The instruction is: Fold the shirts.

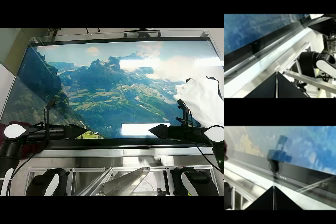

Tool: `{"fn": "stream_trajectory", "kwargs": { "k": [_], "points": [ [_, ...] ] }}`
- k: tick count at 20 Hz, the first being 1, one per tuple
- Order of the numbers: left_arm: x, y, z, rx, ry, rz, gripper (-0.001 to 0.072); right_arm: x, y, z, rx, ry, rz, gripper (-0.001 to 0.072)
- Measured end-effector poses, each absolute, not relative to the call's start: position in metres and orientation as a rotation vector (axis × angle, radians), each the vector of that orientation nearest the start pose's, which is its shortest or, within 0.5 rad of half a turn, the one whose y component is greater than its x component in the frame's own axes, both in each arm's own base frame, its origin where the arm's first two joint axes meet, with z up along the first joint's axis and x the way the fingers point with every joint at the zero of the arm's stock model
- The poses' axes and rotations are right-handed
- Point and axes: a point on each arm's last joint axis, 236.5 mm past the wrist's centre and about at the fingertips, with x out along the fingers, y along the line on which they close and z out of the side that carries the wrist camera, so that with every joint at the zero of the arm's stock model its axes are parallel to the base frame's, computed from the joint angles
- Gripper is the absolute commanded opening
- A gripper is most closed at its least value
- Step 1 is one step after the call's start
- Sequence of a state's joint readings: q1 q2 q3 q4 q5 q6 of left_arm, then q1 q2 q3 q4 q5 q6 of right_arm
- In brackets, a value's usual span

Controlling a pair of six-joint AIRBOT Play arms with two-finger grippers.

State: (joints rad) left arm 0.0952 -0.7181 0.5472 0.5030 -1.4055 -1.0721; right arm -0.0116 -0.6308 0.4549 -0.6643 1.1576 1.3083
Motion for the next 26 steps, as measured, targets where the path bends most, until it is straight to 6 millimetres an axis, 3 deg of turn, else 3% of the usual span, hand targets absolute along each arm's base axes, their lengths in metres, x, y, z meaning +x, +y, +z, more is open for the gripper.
{"fn": "stream_trajectory", "kwargs": {
  "k": [3, 4, 6, 7, 9, 12, 15, 17, 19, 21, 24, 26],
  "points": [
    [0.203, -0.185, 0.074, -0.616, 1.122, -0.89, 0.0005, 0.216, 0.168, 0.031, 0.64, 1.141, 0.596, 0.0019],
    [0.207, -0.182, 0.075, -0.617, 1.112, -0.876, 0.0093, 0.216, 0.168, 0.031, 0.64, 1.141, 0.596, 0.0018],
    [0.228, -0.164, 0.078, -0.598, 1.071, -0.798, 0.0612, 0.216, 0.168, 0.031, 0.64, 1.141, 0.596, 0.0019],
    [0.241, -0.149, 0.079, -0.579, 1.055, -0.744, 0.0718, 0.215, 0.168, 0.031, 0.64, 1.142, 0.597, 0.0019],
    [0.275, -0.099, 0.085, -0.545, 1.02, -0.572, 0.0719, 0.215, 0.168, 0.031, 0.64, 1.143, 0.597, 0.0018],
    [0.306, 0.019, 0.082, -0.57, 1.028, -0.19, 0.0717, 0.215, 0.168, 0.031, 0.639, 1.143, 0.597, 0.0019],
    [0.287, 0.133, 0.061, -0.699, 1.072, 0.17, 0.0716, 0.215, 0.168, 0.031, 0.639, 1.142, 0.597, 0.0019],
    [0.256, 0.181, 0.039, -0.784, 1.129, 0.326, 0.0716, 0.216, 0.168, 0.031, 0.639, 1.142, 0.596, 0.0019],
    [0.221, 0.217, 0.017, -0.853, 1.192, 0.454, 0.0717, 0.216, 0.168, 0.031, 0.639, 1.142, 0.596, 0.0019],
    [0.192, 0.237, -0.003, -0.885, 1.26, 0.539, 0.0717, 0.216, 0.168, 0.031, 0.639, 1.141, 0.596, 0.0019],
    [0.156, 0.253, -0.031, -0.908, 1.388, 0.612, 0.0717, 0.216, 0.168, 0.031, 0.639, 1.141, 0.596, 0.0018],
    [0.146, 0.256, -0.047, -0.921, 1.445, 0.623, 0.0717, 0.216, 0.168, 0.031, 0.639, 1.141, 0.596, 0.0018]
  ]
}}
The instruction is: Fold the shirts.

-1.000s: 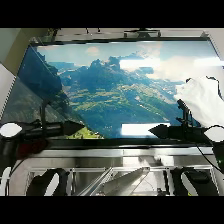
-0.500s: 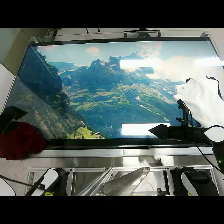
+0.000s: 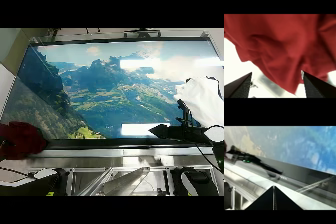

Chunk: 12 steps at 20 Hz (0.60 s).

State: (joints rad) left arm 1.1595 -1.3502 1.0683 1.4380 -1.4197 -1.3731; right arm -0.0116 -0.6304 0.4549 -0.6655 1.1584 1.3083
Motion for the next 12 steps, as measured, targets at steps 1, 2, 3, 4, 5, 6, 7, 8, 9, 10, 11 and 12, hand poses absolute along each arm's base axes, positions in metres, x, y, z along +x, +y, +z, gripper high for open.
{"fn": "stream_trajectory", "kwargs": {
  "k": [1, 2, 3, 4, 5, 6, 7, 8, 9, 10, 11, 12],
  "points": [
    [0.145, 0.258, -0.055, -0.917, 1.465, 0.622, 0.0717, 0.216, 0.168, 0.031, 0.64, 1.141, 0.596, 0.0019],
    [0.146, 0.26, -0.062, -0.908, 1.48, 0.62, 0.0717, 0.216, 0.168, 0.031, 0.64, 1.141, 0.596, 0.0018],
    [0.15, 0.26, -0.07, -0.903, 1.496, 0.611, 0.0717, 0.216, 0.168, 0.031, 0.639, 1.141, 0.596, 0.0018],
    [0.153, 0.26, -0.078, -0.89, 1.513, 0.602, 0.0714, 0.216, 0.168, 0.031, 0.64, 1.141, 0.596, 0.0019],
    [0.157, 0.26, -0.087, -0.876, 1.529, 0.591, 0.0705, 0.216, 0.168, 0.031, 0.64, 1.141, 0.596, 0.0019],
    [0.162, 0.259, -0.095, -0.863, 1.545, 0.577, 0.0594, 0.216, 0.168, 0.031, 0.64, 1.141, 0.596, 0.0018],
    [0.166, 0.257, -0.101, -0.854, 1.559, 0.566, 0.0345, 0.216, 0.168, 0.031, 0.64, 1.142, 0.597, 0.0019],
    [0.17, 0.255, -0.107, -0.84, 1.575, 0.553, 0.0073, 0.216, 0.168, 0.031, 0.639, 1.142, 0.596, 0.0019],
    [0.173, 0.253, -0.11, -0.833, 1.587, 0.544, 0.0017, 0.216, 0.168, 0.031, 0.64, 1.142, 0.597, 0.0019],
    [0.176, 0.251, -0.112, -0.819, 1.6, 0.534, 0.0018, 0.216, 0.168, 0.031, 0.639, 1.142, 0.596, 0.0018],
    [0.18, 0.25, -0.112, -0.81, 1.606, 0.526, 0.0022, 0.216, 0.168, 0.031, 0.64, 1.142, 0.597, 0.0018],
    [0.185, 0.25, -0.111, -0.798, 1.607, 0.517, 0.0023, 0.216, 0.168, 0.031, 0.64, 1.141, 0.596, 0.0019]
  ]
}}
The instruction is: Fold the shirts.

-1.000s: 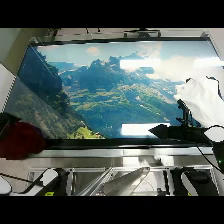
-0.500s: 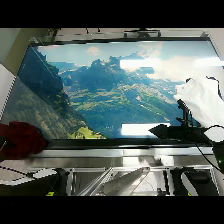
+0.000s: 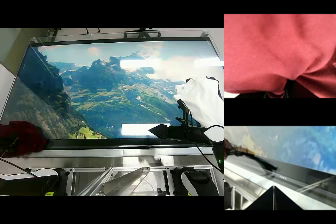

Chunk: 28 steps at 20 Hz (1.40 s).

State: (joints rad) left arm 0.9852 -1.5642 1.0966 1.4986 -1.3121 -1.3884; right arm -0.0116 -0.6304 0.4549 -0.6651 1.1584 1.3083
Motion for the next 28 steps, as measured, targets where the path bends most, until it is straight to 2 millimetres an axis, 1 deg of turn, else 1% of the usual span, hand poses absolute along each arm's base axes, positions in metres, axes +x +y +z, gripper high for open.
{"fn": "stream_trajectory", "kwargs": {
  "k": [2, 4, 5, 6, 8, 9, 10, 11, 12, 13, 14, 16, 17, 18, 19, 20, 21, 22, 23, 24, 25, 26, 28],
  "points": [
    [0.203, 0.252, -0.102, -0.776, 1.588, 0.495, 0.0023, 0.216, 0.168, 0.031, 0.639, 1.142, 0.596, 0.0019],
    [0.218, 0.247, -0.082, -0.76, 1.597, 0.455, 0.0023, 0.216, 0.168, 0.031, 0.64, 1.142, 0.597, 0.0018],
    [0.231, 0.242, -0.07, -0.752, 1.588, 0.427, 0.0023, 0.216, 0.168, 0.031, 0.64, 1.141, 0.596, 0.0018],
    [0.251, 0.233, -0.057, -0.748, 1.558, 0.382, 0.0023, 0.216, 0.168, 0.031, 0.64, 1.142, 0.597, 0.0019],
    [0.3, 0.2, -0.026, -0.726, 1.47, 0.247, 0.0023, 0.216, 0.168, 0.031, 0.639, 1.142, 0.596, 0.0018],
    [0.329, 0.173, -0.007, -0.703, 1.419, 0.152, 0.0024, 0.216, 0.168, 0.031, 0.64, 1.142, 0.597, 0.0019],
    [0.354, 0.143, 0.01, -0.677, 1.376, 0.053, 0.0024, 0.216, 0.168, 0.031, 0.639, 1.142, 0.596, 0.0019],
    [0.379, 0.106, 0.026, -0.643, 1.338, -0.054, 0.0024, 0.216, 0.168, 0.031, 0.64, 1.142, 0.597, 0.0019],
    [0.397, 0.07, 0.039, -0.603, 1.311, -0.148, 0.0024, 0.216, 0.168, 0.031, 0.639, 1.142, 0.596, 0.0019],
    [0.412, 0.029, 0.047, -0.558, 1.294, -0.24, 0.0025, 0.216, 0.168, 0.031, 0.64, 1.142, 0.597, 0.0019],
    [0.422, -0.008, 0.051, -0.518, 1.287, -0.321, 0.0024, 0.216, 0.168, 0.031, 0.64, 1.142, 0.597, 0.0018],
    [0.43, -0.087, 0.049, -0.439, 1.298, -0.473, 0.0023, 0.216, 0.168, 0.031, 0.639, 1.142, 0.596, 0.0018],
    [0.431, -0.118, 0.044, -0.407, 1.301, -0.524, 0.006, 0.216, 0.168, 0.031, 0.64, 1.142, 0.596, 0.0019],
    [0.432, -0.146, 0.037, -0.381, 1.304, -0.567, 0.0363, 0.216, 0.168, 0.031, 0.639, 1.142, 0.596, 0.0019],
    [0.43, -0.17, 0.03, -0.362, 1.313, -0.602, 0.072, 0.216, 0.168, 0.031, 0.64, 1.142, 0.597, 0.0019],
    [0.43, -0.188, 0.024, -0.349, 1.314, -0.627, 0.0712, 0.216, 0.168, 0.031, 0.64, 1.142, 0.597, 0.0019],
    [0.428, -0.201, 0.018, -0.336, 1.322, -0.645, 0.0712, 0.216, 0.168, 0.031, 0.642, 1.141, 0.597, 0.0019],
    [0.427, -0.209, 0.013, -0.326, 1.325, -0.654, 0.0712, 0.216, 0.169, 0.032, 0.648, 1.138, 0.6, 0.0019],
    [0.427, -0.212, 0.012, -0.325, 1.326, -0.657, 0.071, 0.216, 0.17, 0.034, 0.654, 1.136, 0.603, 0.0018],
    [0.428, -0.211, 0.012, -0.331, 1.324, -0.655, 0.071, 0.216, 0.171, 0.035, 0.66, 1.135, 0.606, 0.0019],
    [0.431, -0.205, 0.013, -0.34, 1.321, -0.645, 0.0709, 0.216, 0.172, 0.036, 0.666, 1.133, 0.609, 0.0019],
    [0.433, -0.194, 0.014, -0.351, 1.323, -0.629, 0.0709, 0.217, 0.172, 0.037, 0.673, 1.129, 0.611, 0.0019],
    [0.433, -0.164, 0.013, -0.352, 1.344, -0.581, 0.0708, 0.223, 0.172, 0.039, 0.684, 1.105, 0.602, 0.0019]
  ]
}}
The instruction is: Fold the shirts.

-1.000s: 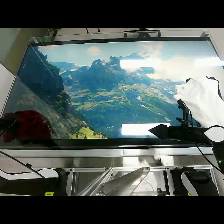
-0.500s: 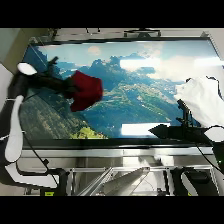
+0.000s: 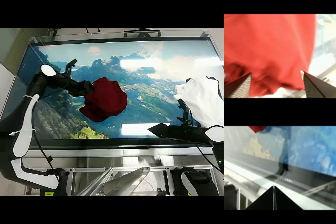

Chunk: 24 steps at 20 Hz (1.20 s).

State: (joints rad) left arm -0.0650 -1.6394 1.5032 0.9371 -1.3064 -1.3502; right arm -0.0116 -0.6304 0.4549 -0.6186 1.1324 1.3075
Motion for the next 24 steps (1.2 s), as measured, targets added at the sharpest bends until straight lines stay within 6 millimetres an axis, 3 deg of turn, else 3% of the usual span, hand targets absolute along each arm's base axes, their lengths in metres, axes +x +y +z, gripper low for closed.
{"fn": "stream_trajectory", "kwargs": {
  "k": [3, 5, 6, 8, 10, 11, 12, 14, 15, 20, 24],
  "points": [
    [0.415, -0.118, -0.01, -0.38, 1.441, -0.499, 0.0708, 0.248, 0.162, 0.044, 0.689, 1.002, 0.541, 0.0034],
    [0.398, -0.098, -0.035, -0.416, 1.508, -0.455, 0.0707, 0.269, 0.152, 0.043, 0.676, 0.934, 0.49, 0.0323],
    [0.391, -0.092, -0.048, -0.427, 1.533, -0.442, 0.0687, 0.278, 0.148, 0.04, 0.664, 0.914, 0.478, 0.0348],
    [0.382, -0.091, -0.069, -0.443, 1.557, -0.448, 0.0689, 0.293, 0.152, 0.031, 0.65, 0.912, 0.49, 0.0397],
    [0.382, -0.102, -0.081, -0.467, 1.542, -0.493, 0.0688, 0.308, 0.171, 0.021, 0.628, 0.934, 0.552, 0.0401],
    [0.385, -0.109, -0.085, -0.477, 1.531, -0.518, 0.0687, 0.315, 0.185, 0.016, 0.604, 0.949, 0.597, 0.0528],
    [0.389, -0.115, -0.087, -0.483, 1.522, -0.539, 0.0566, 0.323, 0.2, 0.011, 0.576, 0.963, 0.639, 0.0647],
    [0.396, -0.126, -0.09, -0.487, 1.509, -0.577, 0.006, 0.34, 0.235, 0.003, 0.513, 0.988, 0.73, 0.0645],
    [0.397, -0.13, -0.09, -0.483, 1.514, -0.599, 0.0005, 0.349, 0.256, 0.0, 0.481, 0.993, 0.778, 0.0645],
    [0.399, -0.143, -0.083, -0.477, 1.527, -0.686, 0.0004, 0.383, 0.338, -0.009, 0.221, 0.964, 0.965, 0.0644],
    [0.397, -0.145, -0.079, -0.479, 1.539, -0.713, 0.0005, 0.397, 0.363, -0.025, -0.076, 0.954, 1.0, 0.0644]
  ]
}}
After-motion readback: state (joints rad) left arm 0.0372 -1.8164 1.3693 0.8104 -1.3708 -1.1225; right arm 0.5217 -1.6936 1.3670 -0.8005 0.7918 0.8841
